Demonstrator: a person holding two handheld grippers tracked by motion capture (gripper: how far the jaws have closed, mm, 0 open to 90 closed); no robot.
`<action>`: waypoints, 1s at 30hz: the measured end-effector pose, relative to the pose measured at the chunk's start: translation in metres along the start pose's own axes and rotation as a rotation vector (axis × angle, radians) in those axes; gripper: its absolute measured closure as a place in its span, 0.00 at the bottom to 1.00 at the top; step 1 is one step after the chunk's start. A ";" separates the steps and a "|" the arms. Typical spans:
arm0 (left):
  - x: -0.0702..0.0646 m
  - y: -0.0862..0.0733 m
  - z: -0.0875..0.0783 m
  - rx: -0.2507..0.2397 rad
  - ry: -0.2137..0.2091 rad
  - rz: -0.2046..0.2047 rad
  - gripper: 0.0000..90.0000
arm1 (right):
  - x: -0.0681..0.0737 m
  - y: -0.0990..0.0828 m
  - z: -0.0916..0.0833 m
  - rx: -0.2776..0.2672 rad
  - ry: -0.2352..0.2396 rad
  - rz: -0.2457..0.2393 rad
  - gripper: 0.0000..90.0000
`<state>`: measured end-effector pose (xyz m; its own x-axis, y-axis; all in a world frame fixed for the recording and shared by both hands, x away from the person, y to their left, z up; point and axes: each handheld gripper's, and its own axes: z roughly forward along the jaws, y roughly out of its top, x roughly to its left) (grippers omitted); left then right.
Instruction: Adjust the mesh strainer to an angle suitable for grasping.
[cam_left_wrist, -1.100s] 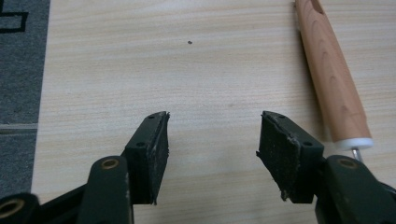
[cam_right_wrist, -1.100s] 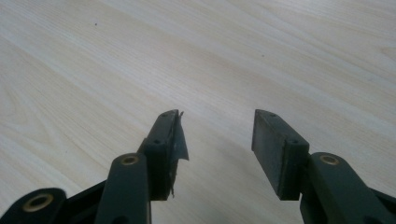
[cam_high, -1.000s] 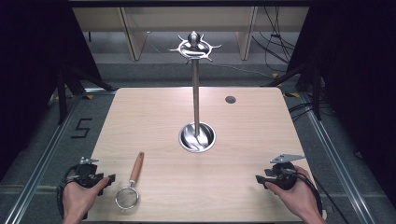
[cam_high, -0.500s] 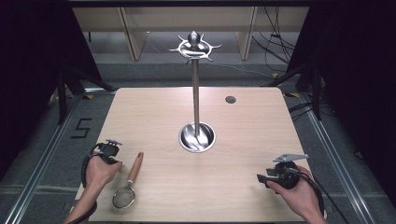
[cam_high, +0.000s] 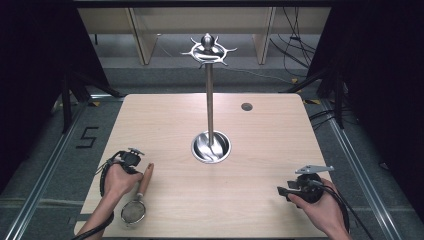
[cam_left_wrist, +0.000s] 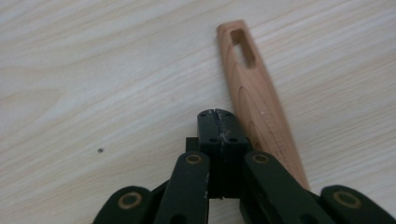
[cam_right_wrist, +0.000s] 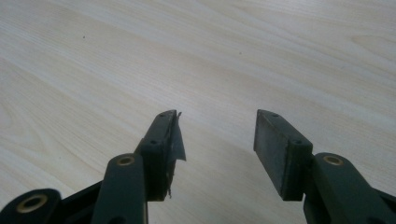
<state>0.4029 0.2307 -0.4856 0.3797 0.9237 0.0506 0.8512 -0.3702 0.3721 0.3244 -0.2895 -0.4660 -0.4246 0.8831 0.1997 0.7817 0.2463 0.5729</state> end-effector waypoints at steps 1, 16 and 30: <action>0.000 0.000 0.000 0.000 0.000 0.000 1.00 | 0.000 0.000 0.000 0.000 0.000 0.000 0.56; -0.038 0.006 -0.002 -0.041 -0.108 0.141 0.99 | 0.000 -0.002 0.001 0.000 0.018 -0.017 0.56; -0.017 -0.006 -0.042 -0.260 -0.020 -0.025 0.54 | -0.007 -0.002 -0.005 0.009 0.063 0.051 0.56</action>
<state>0.3762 0.2217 -0.4500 0.3693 0.9291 0.0214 0.7395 -0.3077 0.5987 0.3230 -0.2981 -0.4643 -0.4117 0.8679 0.2778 0.8069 0.2055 0.5537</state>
